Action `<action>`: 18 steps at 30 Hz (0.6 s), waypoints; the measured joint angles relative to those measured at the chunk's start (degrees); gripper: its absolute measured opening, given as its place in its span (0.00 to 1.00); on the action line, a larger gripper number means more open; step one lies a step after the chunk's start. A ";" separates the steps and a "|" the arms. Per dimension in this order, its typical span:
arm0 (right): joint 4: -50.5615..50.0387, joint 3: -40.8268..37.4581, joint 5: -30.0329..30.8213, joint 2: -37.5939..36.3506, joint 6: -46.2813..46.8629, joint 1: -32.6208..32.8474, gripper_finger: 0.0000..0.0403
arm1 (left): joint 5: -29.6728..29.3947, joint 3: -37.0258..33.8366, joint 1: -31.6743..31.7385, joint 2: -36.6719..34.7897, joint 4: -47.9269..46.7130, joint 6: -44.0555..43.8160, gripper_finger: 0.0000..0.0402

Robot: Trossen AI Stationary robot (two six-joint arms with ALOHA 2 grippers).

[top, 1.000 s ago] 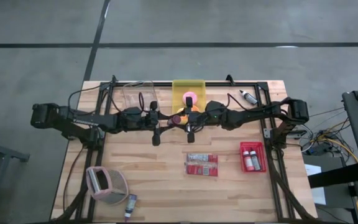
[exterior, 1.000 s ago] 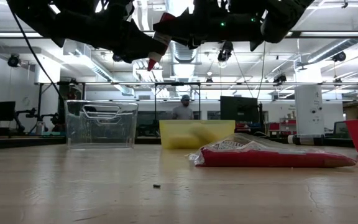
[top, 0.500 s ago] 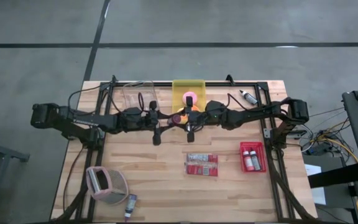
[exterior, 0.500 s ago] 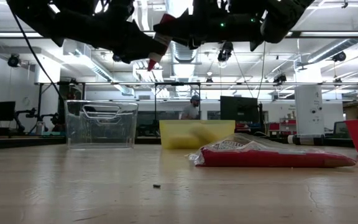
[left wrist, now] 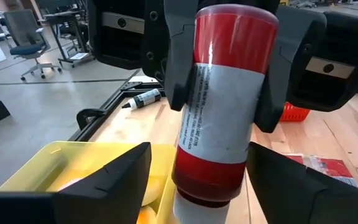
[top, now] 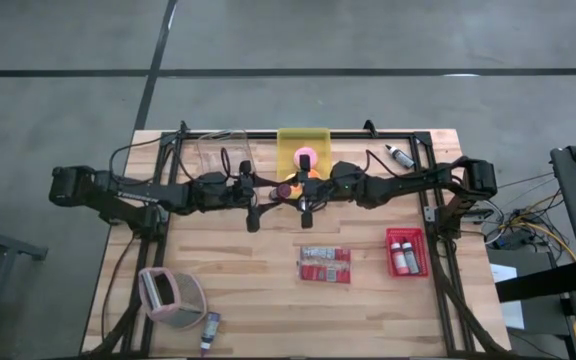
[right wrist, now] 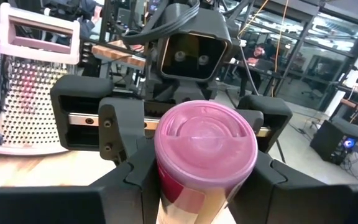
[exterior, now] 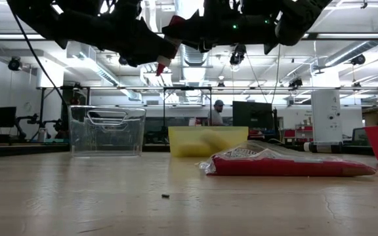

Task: Pick & Place Food Item
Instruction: Put the red food coloring bottle into the red bin

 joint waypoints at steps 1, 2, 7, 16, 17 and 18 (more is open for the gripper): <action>0.02 0.00 -0.02 0.00 0.00 0.00 0.36 | 0.00 0.00 0.00 0.00 0.00 0.00 0.68; 0.02 0.00 -0.02 0.00 0.00 0.00 0.36 | -0.02 0.00 0.00 0.00 0.00 0.00 0.69; 0.02 0.00 -0.04 0.02 0.02 0.00 0.36 | -0.02 0.00 0.00 0.00 -0.01 0.00 0.72; 0.04 0.00 -0.24 0.02 0.02 0.00 0.36 | -0.04 0.00 0.00 0.00 -0.02 -1.39 0.74; 0.04 0.00 -0.24 0.02 0.02 0.00 0.36 | -0.06 0.00 0.00 0.00 -0.02 -1.49 0.74; 0.04 0.00 -0.24 0.02 0.02 0.00 0.36 | -0.07 0.00 0.00 0.00 -0.02 -1.47 0.74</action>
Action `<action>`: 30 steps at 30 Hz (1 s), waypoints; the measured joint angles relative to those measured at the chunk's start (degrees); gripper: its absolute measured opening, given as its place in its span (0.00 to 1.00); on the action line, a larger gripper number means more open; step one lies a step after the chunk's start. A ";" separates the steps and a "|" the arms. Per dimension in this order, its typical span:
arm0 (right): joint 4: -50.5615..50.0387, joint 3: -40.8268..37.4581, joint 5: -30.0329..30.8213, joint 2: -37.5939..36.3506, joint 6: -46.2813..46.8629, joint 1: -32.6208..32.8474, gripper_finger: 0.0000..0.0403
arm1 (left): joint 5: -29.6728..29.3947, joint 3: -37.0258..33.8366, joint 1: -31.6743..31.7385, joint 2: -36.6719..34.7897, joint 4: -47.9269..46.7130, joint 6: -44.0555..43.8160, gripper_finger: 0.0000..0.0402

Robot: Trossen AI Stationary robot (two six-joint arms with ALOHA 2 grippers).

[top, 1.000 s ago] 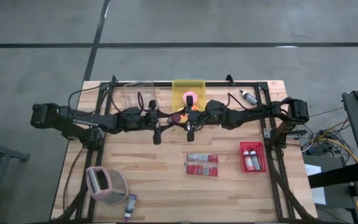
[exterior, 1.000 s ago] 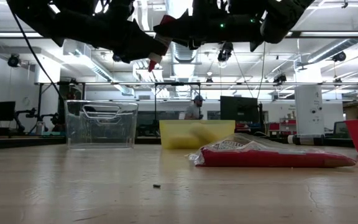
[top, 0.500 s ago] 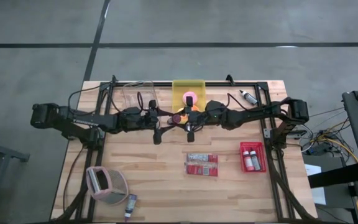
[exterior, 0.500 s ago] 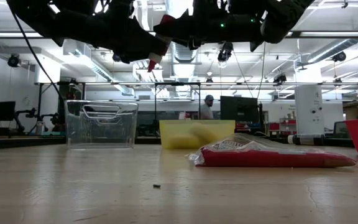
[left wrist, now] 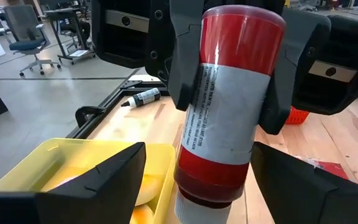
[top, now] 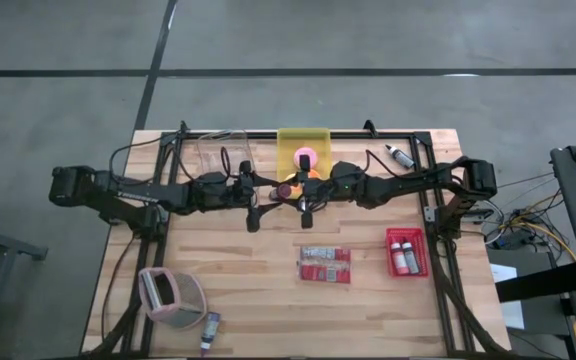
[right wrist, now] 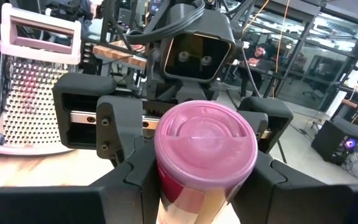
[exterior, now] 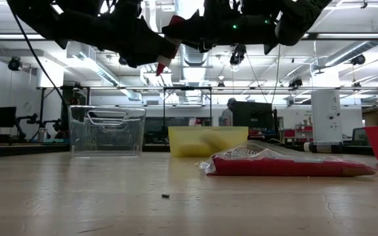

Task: Pick & Place Food Item
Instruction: Put the red food coloring bottle into the red bin

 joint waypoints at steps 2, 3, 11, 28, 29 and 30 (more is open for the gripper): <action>0.00 0.00 0.01 0.00 0.00 0.00 0.36 | -0.11 0.00 0.03 0.00 0.00 0.01 0.73; 0.00 0.00 0.01 0.00 0.00 0.00 0.36 | -0.11 0.00 0.07 0.00 0.00 0.01 0.73; -0.66 0.00 0.05 0.00 0.02 0.00 0.36 | -0.13 0.00 0.09 -1.68 -5.49 0.40 0.73; -1.71 0.00 0.51 -0.18 1.96 0.00 0.36 | -2.06 -2.62 0.14 -26.14 -27.21 -1.11 0.73; -3.01 0.00 0.53 -0.56 3.32 0.00 0.36 | -2.05 -3.10 0.13 -26.52 -27.08 -1.11 0.73; -4.43 0.00 0.53 -1.00 5.05 0.01 0.36 | -2.05 -3.53 0.14 -26.76 -26.71 -1.11 0.73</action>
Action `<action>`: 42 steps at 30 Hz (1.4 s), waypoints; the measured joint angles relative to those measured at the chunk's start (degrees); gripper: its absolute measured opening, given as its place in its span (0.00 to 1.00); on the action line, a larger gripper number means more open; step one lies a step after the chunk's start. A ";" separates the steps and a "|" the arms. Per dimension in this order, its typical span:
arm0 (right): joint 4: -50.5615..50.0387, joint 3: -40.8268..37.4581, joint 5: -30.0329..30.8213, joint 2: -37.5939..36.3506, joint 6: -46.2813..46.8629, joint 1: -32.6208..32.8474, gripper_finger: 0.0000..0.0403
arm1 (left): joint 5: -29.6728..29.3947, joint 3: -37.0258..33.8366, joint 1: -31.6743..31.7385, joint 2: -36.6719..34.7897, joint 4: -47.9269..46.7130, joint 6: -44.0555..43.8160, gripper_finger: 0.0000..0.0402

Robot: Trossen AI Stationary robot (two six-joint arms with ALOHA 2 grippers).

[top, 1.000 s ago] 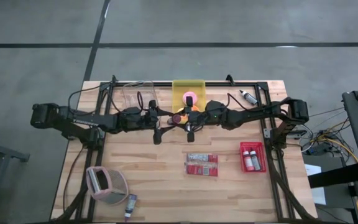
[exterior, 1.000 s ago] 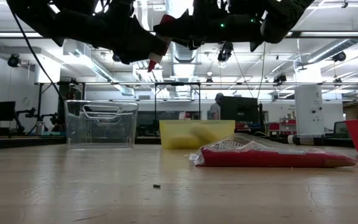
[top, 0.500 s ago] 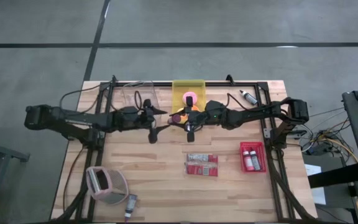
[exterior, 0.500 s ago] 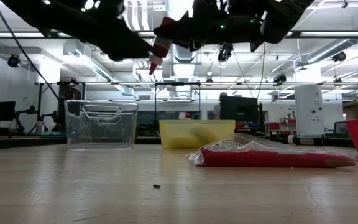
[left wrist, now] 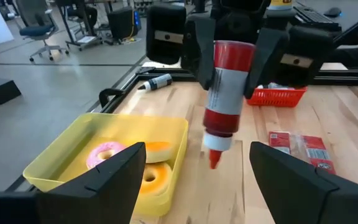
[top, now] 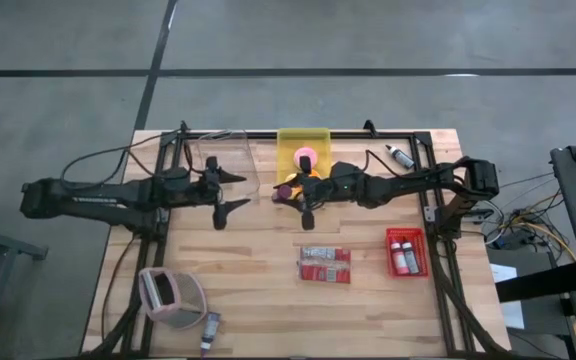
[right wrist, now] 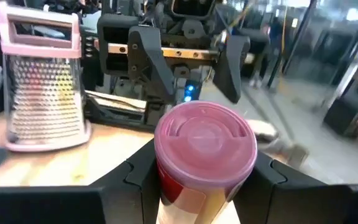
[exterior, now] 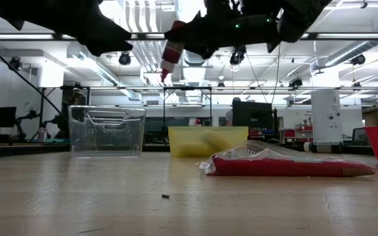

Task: Pick & Place Food Item
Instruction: Put the red food coloring bottle into the red bin

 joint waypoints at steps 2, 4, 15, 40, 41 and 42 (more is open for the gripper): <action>-4.87 0.00 0.36 -1.40 4.22 -0.01 0.36 | -0.01 -0.85 0.01 -0.22 0.22 0.00 0.73; -11.34 0.00 2.92 -3.30 7.37 0.16 0.36 | -0.02 -1.34 -0.01 -0.25 0.43 0.00 0.73; -62.44 8.81 12.03 -13.17 30.73 2.56 0.36 | -0.02 -1.99 0.01 -0.19 0.42 0.00 0.73; -125.65 23.07 6.96 -18.32 79.22 11.53 0.36 | -0.26 -2.04 0.03 -0.19 0.47 1.09 0.73; -126.17 22.16 6.97 -18.75 80.02 12.05 0.36 | -0.27 -2.04 0.05 -0.19 0.48 1.09 0.73; -126.88 21.22 6.95 -19.18 80.95 12.49 0.36 | -0.32 -2.04 0.06 -0.19 0.51 1.09 0.73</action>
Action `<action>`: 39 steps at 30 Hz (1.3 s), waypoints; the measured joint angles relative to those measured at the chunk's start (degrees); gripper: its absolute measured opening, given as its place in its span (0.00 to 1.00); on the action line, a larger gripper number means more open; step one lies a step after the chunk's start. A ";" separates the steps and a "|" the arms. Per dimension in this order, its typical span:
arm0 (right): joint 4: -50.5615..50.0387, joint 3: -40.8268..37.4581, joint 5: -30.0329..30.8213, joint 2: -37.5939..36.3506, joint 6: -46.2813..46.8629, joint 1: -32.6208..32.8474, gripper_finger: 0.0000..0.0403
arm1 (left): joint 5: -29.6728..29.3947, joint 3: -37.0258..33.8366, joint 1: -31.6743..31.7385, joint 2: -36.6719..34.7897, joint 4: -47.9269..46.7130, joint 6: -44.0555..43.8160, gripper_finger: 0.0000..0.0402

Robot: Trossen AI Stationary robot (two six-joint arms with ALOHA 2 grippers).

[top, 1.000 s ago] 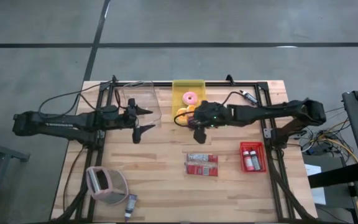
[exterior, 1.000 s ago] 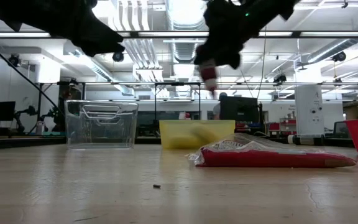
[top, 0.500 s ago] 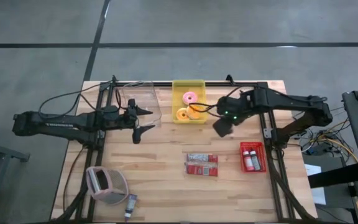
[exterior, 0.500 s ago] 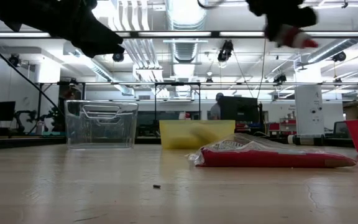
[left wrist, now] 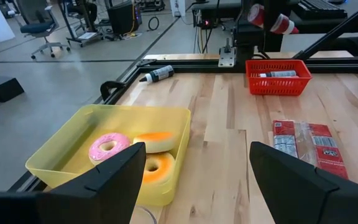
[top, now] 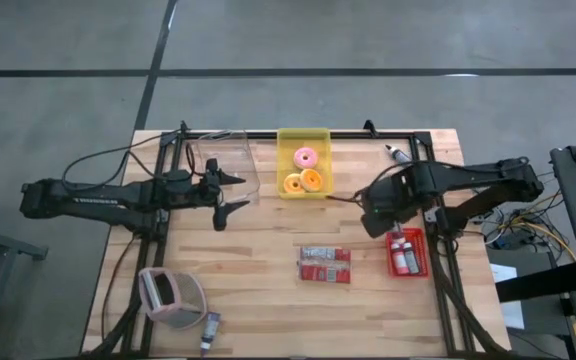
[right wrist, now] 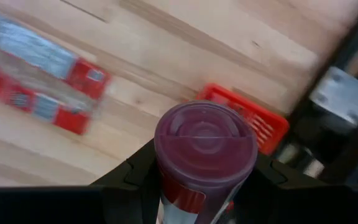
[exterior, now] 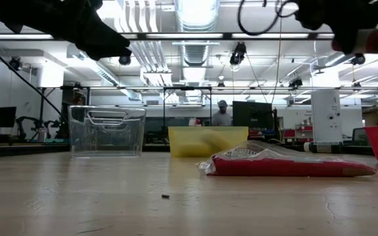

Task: Pick & Place Food Item
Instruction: Put the red food coloring bottle into the red bin

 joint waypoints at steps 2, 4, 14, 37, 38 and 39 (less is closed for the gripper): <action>-0.39 -2.12 0.13 -1.18 2.20 0.70 0.36 | -0.18 0.00 0.00 0.00 -0.01 0.00 0.73; 0.50 -4.40 0.53 -2.33 4.60 1.31 0.36 | -0.18 0.00 0.00 0.00 0.01 -0.01 0.73; 5.93 -18.35 0.13 -8.37 14.65 5.97 0.36 | -0.47 0.00 0.00 0.04 0.00 0.00 0.73; 13.95 -28.96 -5.51 -8.69 19.24 8.02 0.36 | -0.51 0.00 0.00 0.04 -0.02 0.00 0.73; 14.34 -29.00 -5.49 -8.69 19.26 8.02 0.36 | -0.51 0.00 0.00 0.04 -0.02 0.00 0.73; 14.86 -29.09 -5.49 -8.69 19.27 8.02 0.36 | -0.51 0.00 0.00 0.04 -0.02 -0.02 0.73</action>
